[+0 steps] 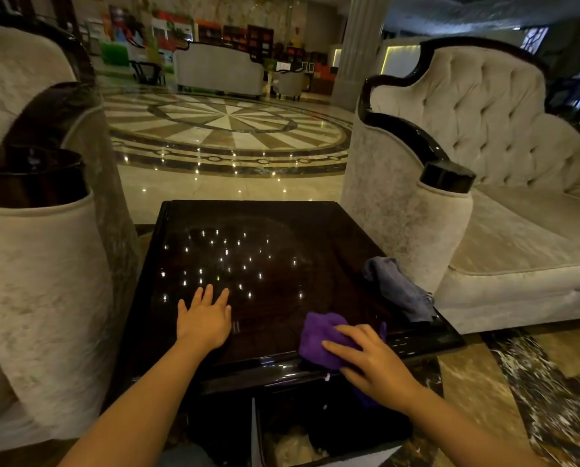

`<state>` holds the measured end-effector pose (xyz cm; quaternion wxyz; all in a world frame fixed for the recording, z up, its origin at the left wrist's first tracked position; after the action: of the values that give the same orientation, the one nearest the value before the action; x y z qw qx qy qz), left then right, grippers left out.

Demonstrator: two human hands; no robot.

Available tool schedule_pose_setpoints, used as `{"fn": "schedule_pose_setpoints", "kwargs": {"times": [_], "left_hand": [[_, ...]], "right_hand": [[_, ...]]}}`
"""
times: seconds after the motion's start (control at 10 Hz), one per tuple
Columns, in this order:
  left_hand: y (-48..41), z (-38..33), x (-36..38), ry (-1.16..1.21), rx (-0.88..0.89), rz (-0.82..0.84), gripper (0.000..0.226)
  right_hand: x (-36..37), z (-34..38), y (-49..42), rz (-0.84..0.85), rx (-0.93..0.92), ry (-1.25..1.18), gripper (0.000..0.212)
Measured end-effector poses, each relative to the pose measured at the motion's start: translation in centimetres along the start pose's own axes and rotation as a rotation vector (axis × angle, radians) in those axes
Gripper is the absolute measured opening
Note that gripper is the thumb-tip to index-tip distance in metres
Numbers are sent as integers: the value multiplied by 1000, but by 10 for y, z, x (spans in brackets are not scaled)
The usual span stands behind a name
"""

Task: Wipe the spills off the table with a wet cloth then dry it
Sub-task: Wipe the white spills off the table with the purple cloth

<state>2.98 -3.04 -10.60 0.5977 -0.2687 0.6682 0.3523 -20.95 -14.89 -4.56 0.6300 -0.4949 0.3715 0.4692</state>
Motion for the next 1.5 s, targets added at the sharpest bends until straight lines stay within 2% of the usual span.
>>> {"fn": "schedule_pose_setpoints", "kwargs": {"times": [0.1, 0.2, 0.3, 0.5, 0.6, 0.7, 0.8, 1.0, 1.2, 1.5], "left_hand": [[3, -1, 0, -3, 1, 2, 51], [4, -1, -2, 4, -3, -3, 50], [5, -2, -5, 0, 1, -2, 50], [5, -2, -7, 14, -13, 2, 50], [6, -1, -5, 16, -5, 13, 50], [6, -2, -6, 22, -10, 6, 50], [6, -4, -10, 18, -22, -30, 50], [0, -20, -21, 62, 8, -104, 50], [-18, -41, -22, 36, 92, -81, 53], [-72, -54, -30, 30, 106, -55, 55]], "right_hand": [[16, 1, 6, 74, -42, 8, 49], [14, -9, 8, 18, 21, -98, 48], [-3, -19, 6, -179, 121, -184, 50], [10, -13, -1, -91, 86, 30, 59], [21, 1, 12, -31, -25, 97, 63], [26, 13, 25, 104, -133, 92, 57], [10, 15, 31, 68, -133, -58, 46], [-27, -12, 6, -176, 105, -273, 45], [-38, -40, -29, -218, 172, -251, 49], [-56, -118, -116, -269, 319, -179, 47]]}}
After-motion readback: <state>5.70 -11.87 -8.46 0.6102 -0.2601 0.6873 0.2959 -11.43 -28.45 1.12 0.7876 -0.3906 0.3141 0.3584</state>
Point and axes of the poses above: each hand's wrist, its own y-axis away from the middle knuckle, its own x-axis out of the palm, z = x × y, the point moved 8 cm from there along -y, towards the middle knuckle, and after that the axes turned 8 degrees about -y, right-handed, at the moved point
